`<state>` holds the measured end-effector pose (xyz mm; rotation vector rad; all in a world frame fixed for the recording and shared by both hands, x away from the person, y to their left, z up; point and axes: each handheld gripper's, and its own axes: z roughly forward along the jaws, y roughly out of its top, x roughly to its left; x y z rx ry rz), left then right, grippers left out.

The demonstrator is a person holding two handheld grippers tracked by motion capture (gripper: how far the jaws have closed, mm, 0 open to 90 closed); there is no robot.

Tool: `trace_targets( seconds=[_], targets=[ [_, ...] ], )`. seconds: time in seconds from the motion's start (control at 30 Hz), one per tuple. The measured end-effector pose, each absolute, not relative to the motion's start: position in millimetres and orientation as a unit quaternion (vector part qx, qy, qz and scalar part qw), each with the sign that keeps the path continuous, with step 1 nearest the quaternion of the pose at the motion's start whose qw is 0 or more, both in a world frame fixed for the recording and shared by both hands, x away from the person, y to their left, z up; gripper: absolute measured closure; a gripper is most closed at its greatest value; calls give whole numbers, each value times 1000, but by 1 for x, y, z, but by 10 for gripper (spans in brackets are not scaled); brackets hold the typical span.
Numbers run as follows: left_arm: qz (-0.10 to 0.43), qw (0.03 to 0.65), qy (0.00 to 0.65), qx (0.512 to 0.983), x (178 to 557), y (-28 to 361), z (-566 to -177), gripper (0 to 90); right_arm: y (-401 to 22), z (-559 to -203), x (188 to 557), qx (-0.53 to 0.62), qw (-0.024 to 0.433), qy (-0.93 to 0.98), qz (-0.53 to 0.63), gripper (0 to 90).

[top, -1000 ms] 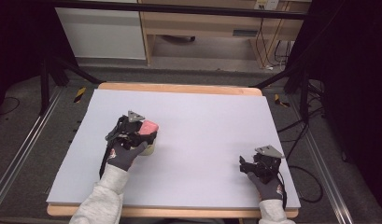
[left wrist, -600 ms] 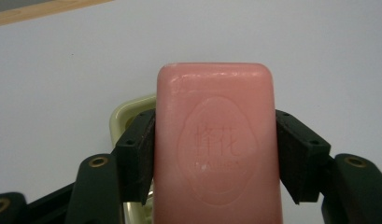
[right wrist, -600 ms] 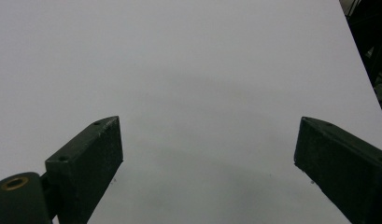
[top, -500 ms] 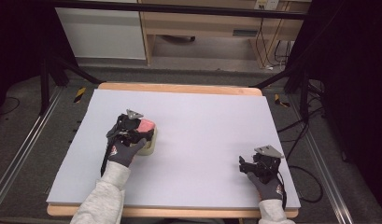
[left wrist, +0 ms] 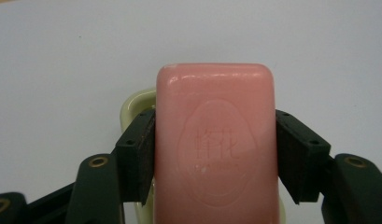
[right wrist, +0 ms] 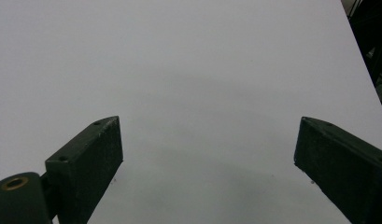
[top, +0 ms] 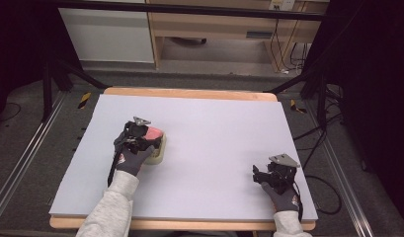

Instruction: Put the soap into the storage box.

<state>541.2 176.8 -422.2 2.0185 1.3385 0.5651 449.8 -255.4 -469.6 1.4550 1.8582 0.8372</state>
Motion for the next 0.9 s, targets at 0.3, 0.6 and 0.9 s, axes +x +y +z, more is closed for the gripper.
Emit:
trace_targets(
  seconds=[0.3, 0.6, 0.9],
  targets=[
    [210, 312, 517, 769, 544, 178, -431, 370, -256, -470, 450, 552, 314, 704, 317, 82],
    [204, 307, 524, 768, 545, 177, -440, 370, -255, -470, 450, 552, 312, 706, 316, 82],
    [207, 302, 532, 764, 547, 176, -443, 370, -255, -470, 450, 551, 314, 706, 317, 82]
  ],
)
